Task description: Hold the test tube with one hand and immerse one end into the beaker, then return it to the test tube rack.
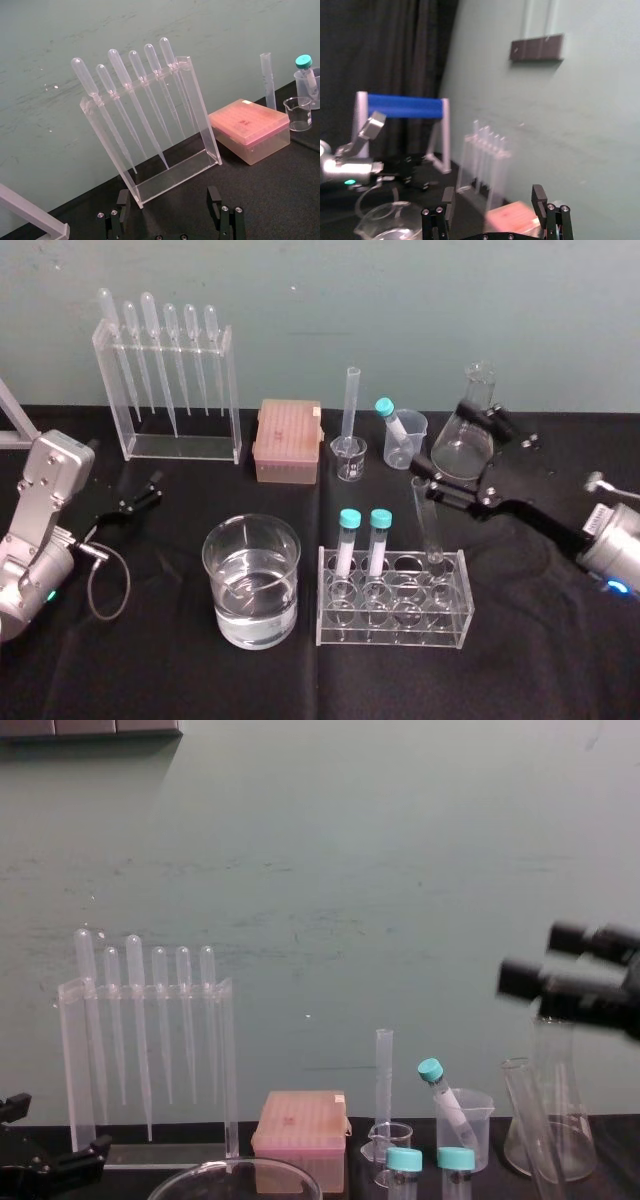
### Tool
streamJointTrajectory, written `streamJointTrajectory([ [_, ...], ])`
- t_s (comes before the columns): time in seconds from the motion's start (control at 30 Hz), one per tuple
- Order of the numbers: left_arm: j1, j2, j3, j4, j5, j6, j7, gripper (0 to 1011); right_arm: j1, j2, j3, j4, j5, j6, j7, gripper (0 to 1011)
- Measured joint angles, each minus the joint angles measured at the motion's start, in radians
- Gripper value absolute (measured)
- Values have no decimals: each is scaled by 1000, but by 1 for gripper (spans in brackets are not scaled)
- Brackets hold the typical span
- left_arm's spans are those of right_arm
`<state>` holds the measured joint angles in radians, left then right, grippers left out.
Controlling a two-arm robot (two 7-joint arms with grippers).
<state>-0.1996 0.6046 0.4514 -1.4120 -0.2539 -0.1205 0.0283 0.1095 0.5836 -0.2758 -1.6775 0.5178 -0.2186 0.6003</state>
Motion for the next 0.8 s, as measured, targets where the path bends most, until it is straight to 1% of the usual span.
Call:
streamJointTrajectory([
  [0.03,0,0,0,0,0,0,0,1000,-16,12,21,-30,-9,-1,-22,1000],
  [0.07,0,0,0,0,0,0,0,1000,-27,17,35,-47,-13,-2,-38,1000],
  [0.1,0,0,0,0,0,0,0,1000,-55,27,64,-75,-23,-2,-73,1000],
  [0.17,0,0,0,0,0,0,0,1000,-89,33,99,-100,-30,2,-108,1000],
  [0.2,0,0,0,0,0,0,0,1000,-125,37,133,-116,-33,9,-146,1000],
  [0.23,0,0,0,0,0,0,0,1000,-125,37,133,-116,-33,9,-146,1000],
  [0.27,0,0,0,0,0,0,0,1000,-156,38,162,-123,-33,14,-175,1000],
  [0.3,0,0,0,0,0,0,0,1000,-173,37,179,-124,-31,18,-186,1000],
  [0.33,0,0,0,0,0,0,0,1000,-198,34,205,-119,-22,22,-204,1000],
  [0.43,0,0,0,0,0,0,0,1000,-222,26,233,-97,-8,35,-222,1000],
  [0.47,0,0,0,0,0,0,0,1000,-227,19,244,-74,3,42,-225,1000],
  [0.5,0,0,0,0,0,0,0,1000,-226,15,247,-63,10,45,-225,1000],
  [0.53,0,0,0,0,0,0,0,1000,-216,6,249,-29,22,51,-221,1000],
  [0.6,0,0,0,0,0,0,0,1000,-198,-3,246,10,33,59,-209,1000],
  [0.63,0,0,0,0,0,0,0,1000,-171,-12,237,55,42,66,-191,1000],
  [0.67,0,0,0,0,0,0,0,1000,-171,-12,237,55,42,66,-191,1000],
  [0.7,0,0,0,0,0,0,0,1000,-140,-21,227,99,49,73,-173,1000],
  [0.73,0,0,0,0,0,0,0,1000,-121,-27,220,127,52,76,-162,1000],
  [0.77,0,0,0,0,0,0,0,1000,-83,-36,205,177,58,83,-138,1000],
  [0.8,0,0,0,0,0,0,0,1000,-62,-42,196,201,60,86,-127,1000],
])
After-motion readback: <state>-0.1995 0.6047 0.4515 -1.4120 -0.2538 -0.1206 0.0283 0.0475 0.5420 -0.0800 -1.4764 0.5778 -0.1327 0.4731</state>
